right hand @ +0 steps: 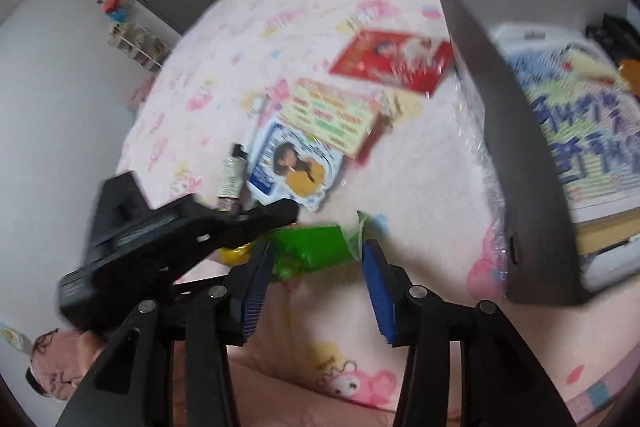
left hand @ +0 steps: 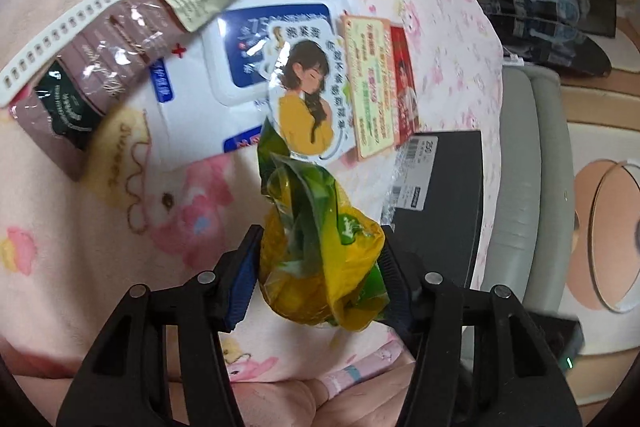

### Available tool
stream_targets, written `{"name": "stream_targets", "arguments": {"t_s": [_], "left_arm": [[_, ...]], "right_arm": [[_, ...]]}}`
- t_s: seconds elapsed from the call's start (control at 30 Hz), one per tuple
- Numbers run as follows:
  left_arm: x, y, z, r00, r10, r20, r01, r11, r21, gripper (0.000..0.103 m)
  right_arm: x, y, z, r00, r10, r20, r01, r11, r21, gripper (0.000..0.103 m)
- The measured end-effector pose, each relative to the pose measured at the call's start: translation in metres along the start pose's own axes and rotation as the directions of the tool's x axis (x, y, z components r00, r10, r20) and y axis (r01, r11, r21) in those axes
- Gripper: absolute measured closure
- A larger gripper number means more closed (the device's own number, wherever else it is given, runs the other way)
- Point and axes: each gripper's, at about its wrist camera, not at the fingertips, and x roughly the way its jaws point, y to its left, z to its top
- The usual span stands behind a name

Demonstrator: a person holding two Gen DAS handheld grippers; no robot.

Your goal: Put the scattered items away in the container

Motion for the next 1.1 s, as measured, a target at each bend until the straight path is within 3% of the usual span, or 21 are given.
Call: {"name": "stream_targets", "arguments": {"t_s": [0.13, 0.23, 0.37, 0.63, 0.73, 0.8, 0.87, 0.93, 1.1], "left_arm": [[0.004, 0.004, 0.001, 1.000, 0.001, -0.023, -0.001, 1.000, -0.019, 0.046], [0.006, -0.001, 0.001, 1.000, 0.003, -0.031, -0.003, 1.000, 0.000, 0.046], [-0.005, -0.005, -0.005, 0.992, 0.123, -0.013, -0.122, 0.992, 0.042, 0.044], [-0.034, -0.001, -0.014, 0.948, 0.316, 0.034, -0.317, 0.948, 0.032, 0.037], [-0.044, -0.008, -0.020, 0.935, 0.354, 0.029, -0.355, 0.929, 0.099, 0.024], [-0.047, -0.014, -0.023, 0.933, 0.360, -0.006, -0.354, 0.920, 0.168, 0.023], [-0.052, -0.016, -0.025, 0.920, 0.392, 0.001, -0.385, 0.903, 0.191, 0.023], [-0.060, -0.016, -0.024, 0.894, 0.445, 0.050, -0.446, 0.877, 0.181, 0.025], [-0.075, -0.008, -0.016, 0.865, 0.470, 0.177, -0.489, 0.869, 0.079, 0.030]], "right_arm": [[0.014, -0.011, 0.001, 0.998, 0.063, -0.027, -0.062, 0.998, 0.026, 0.057], [0.012, -0.011, -0.002, 0.999, 0.052, -0.014, -0.052, 0.999, -0.003, 0.057], [0.017, -0.005, -0.005, 0.999, 0.005, -0.033, -0.007, 0.998, -0.069, 0.057], [0.043, -0.004, -0.033, 0.991, -0.035, -0.128, 0.017, 0.990, -0.141, 0.057], [0.040, -0.011, -0.034, 0.990, -0.049, -0.134, 0.027, 0.986, -0.163, 0.057], [0.040, -0.014, -0.037, 0.986, -0.070, -0.153, 0.038, 0.978, -0.205, 0.057], [0.038, -0.016, -0.039, 0.982, -0.095, -0.163, 0.052, 0.966, -0.251, 0.057], [0.034, -0.018, -0.040, 0.982, -0.114, -0.149, 0.070, 0.960, -0.271, 0.057], [0.016, -0.022, -0.030, 0.992, -0.085, -0.095, 0.061, 0.972, -0.227, 0.057]]}}
